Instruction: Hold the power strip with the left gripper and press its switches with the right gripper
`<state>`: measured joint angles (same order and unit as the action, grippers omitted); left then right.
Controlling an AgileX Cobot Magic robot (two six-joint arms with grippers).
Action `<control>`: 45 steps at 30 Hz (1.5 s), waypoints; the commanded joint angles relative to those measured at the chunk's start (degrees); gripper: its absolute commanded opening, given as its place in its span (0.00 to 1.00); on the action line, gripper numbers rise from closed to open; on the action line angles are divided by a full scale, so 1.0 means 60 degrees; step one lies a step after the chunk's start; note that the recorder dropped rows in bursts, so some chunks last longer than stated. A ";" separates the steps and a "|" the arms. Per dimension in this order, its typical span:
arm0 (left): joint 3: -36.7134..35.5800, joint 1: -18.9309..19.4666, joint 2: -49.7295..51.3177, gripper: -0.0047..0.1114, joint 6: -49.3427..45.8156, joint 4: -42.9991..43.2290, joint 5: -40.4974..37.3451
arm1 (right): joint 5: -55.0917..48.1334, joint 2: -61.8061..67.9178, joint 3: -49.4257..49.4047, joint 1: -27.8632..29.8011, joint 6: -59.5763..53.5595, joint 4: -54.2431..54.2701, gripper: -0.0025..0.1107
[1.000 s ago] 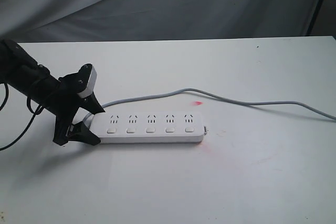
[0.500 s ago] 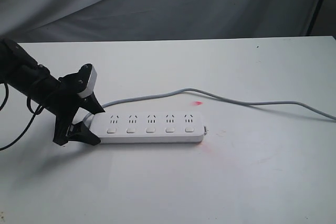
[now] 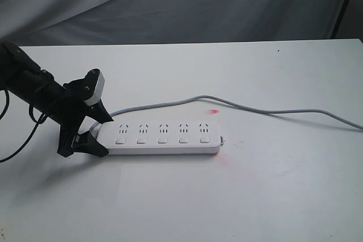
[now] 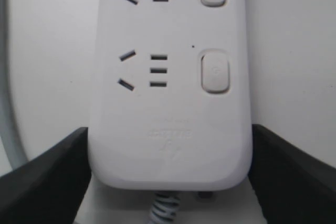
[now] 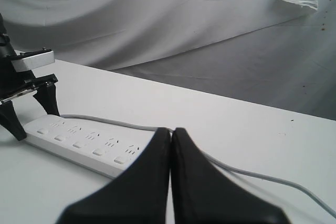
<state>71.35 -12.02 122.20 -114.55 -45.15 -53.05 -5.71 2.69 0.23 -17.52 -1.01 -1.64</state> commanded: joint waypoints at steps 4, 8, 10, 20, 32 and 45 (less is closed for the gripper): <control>0.0039 -0.0041 -0.0020 0.65 0.0067 0.0139 0.0124 | 0.0090 -0.0071 -0.0038 0.0052 0.0001 0.0051 0.02; 0.0039 -0.0041 -0.0020 0.65 0.0067 0.0139 0.0124 | 0.0090 -0.0071 -0.0038 0.0052 0.0001 0.0051 0.02; 0.0039 -0.0041 -0.0020 0.65 0.0067 0.0139 0.0124 | 0.0090 -0.0071 -0.0038 0.0052 0.0001 0.0051 0.02; 0.0039 -0.0041 -0.0020 0.65 0.0067 0.0139 0.0124 | -0.1048 -0.0071 0.0650 0.0052 0.0001 0.0051 0.02; 0.0039 -0.0041 -0.0020 0.65 0.0067 0.0139 0.0124 | -0.4515 0.3052 0.5816 0.0052 0.0001 0.0123 0.02; 0.0039 -0.0041 -0.0020 0.65 0.0067 0.0139 0.0124 | -0.4806 0.6378 0.7765 -0.0007 0.0001 0.0273 0.02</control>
<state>71.35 -12.02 122.20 -114.55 -45.15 -53.05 -34.62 38.31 46.21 -17.52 -1.01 -0.96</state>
